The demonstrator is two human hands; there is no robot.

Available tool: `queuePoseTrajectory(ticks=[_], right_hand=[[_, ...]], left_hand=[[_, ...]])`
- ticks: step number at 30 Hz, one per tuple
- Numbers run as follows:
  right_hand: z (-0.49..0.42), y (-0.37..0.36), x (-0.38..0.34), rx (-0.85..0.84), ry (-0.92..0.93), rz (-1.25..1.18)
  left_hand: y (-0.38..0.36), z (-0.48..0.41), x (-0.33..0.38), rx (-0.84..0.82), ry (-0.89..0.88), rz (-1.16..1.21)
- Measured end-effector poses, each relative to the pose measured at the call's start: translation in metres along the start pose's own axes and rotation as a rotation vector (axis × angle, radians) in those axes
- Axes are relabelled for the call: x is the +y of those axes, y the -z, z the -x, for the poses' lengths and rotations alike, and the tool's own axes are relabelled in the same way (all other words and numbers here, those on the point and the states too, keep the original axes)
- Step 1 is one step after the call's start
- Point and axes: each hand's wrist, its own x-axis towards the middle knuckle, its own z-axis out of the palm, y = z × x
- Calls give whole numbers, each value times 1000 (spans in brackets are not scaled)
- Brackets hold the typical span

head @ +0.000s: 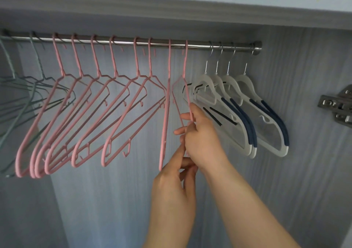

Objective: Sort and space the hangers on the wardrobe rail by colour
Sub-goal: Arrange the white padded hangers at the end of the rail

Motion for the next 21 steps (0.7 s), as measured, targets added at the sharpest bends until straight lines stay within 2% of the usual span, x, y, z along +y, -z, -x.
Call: queuePoseTrajectory(ticks=[2,6,10,13,17,21], right_hand=[[1,2,1,-8,3,44],[21,24,-8,-1,140,395],[45,83,-29,303,349,476],[38,113,-28,433,304,500],[14,107,-17,352,223,668],[-14,97,-6,287,200,857]], left_hand=[[-1,2,-1,-4,-1,-7],[-4,11,-2,35,-92,-69],[-10,21,6,108,-262,-91],[-25,27,21,64,-351,-24],[-52,18,38,-144,-179,125],[-68,6,38,-252,-67,89]])
